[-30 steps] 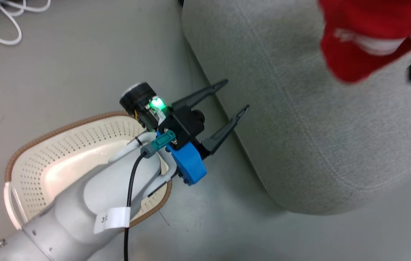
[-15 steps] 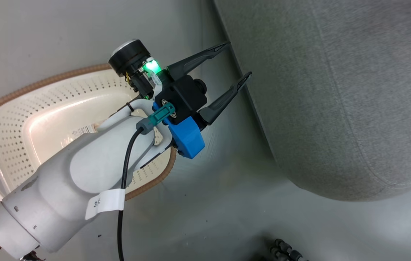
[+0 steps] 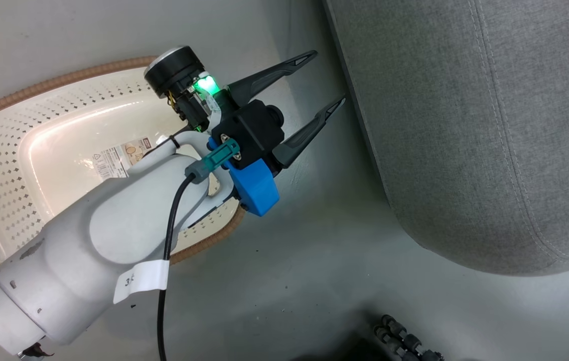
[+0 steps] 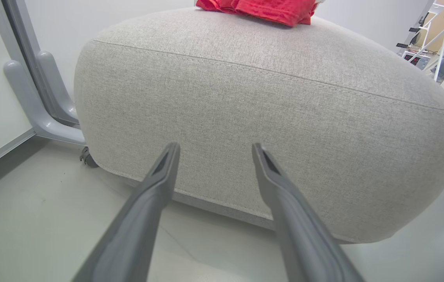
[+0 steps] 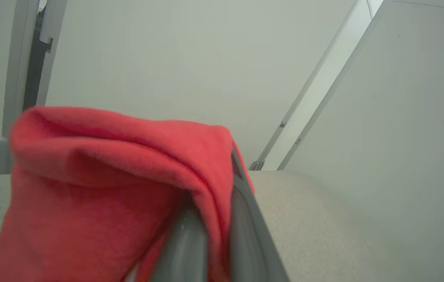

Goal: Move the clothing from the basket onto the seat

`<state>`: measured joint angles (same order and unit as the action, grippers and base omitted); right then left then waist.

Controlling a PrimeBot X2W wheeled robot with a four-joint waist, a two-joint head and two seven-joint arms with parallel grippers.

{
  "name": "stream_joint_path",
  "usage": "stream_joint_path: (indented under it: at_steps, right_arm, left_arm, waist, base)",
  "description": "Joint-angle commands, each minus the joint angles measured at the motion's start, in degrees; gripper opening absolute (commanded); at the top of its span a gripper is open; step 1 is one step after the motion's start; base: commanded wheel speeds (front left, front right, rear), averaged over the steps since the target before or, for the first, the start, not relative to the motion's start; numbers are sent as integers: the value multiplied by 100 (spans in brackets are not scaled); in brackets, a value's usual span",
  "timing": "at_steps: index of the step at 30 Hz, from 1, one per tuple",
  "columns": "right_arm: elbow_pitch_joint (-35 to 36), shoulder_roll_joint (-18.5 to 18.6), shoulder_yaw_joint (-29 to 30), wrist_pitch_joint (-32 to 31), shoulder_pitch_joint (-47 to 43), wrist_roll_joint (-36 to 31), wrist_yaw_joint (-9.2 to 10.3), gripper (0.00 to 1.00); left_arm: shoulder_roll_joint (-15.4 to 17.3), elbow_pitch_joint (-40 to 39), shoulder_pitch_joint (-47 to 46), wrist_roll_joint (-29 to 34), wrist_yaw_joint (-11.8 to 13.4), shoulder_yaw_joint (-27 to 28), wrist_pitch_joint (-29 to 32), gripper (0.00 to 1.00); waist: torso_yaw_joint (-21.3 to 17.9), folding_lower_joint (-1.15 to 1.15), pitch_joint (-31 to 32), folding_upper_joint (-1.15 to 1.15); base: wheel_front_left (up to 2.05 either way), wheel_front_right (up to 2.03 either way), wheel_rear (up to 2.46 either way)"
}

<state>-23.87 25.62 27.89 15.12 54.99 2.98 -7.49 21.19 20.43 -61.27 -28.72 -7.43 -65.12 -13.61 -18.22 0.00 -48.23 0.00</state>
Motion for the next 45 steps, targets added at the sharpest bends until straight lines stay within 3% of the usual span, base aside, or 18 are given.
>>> stream_joint_path:
  at_steps: [1,12,14,15,30,45]
  right_arm:
    - [-93,-108,64,5,-124,-27,-1,0]
    - [-582,-464,236,4,-522,-39,-1,0]
    - [-595,-499,241,4,-623,-14,-1,79]
    - [-573,-515,264,5,-665,26,-1,100]
    - [420,-867,-259,4,-2477,113,-1,100]
    - [1552,-1169,-1574,5,-3378,257,-1,100]
  left_arm:
    - [35,-24,-124,28,-7,9,20,100]
    - [78,-24,-202,-7,31,2,11,100]
    - [69,1,-154,-24,39,-5,-6,100]
    - [60,16,-132,-33,41,-11,-15,100]
    - [-192,168,586,-211,149,370,-165,100]
    - [-577,-347,2510,373,392,2740,-166,100]
  waist:
    - [7,0,-33,0]
    - [27,0,-72,0]
    - [11,0,-11,0]
    - [8,0,24,0]
    - [31,0,1269,0]
    - [697,0,2904,0]
  base:
    - [0,0,0]
    - [0,0,0]
    - [0,0,0]
    - [0,0,0]
    - [0,0,0]
    - [0,0,0]
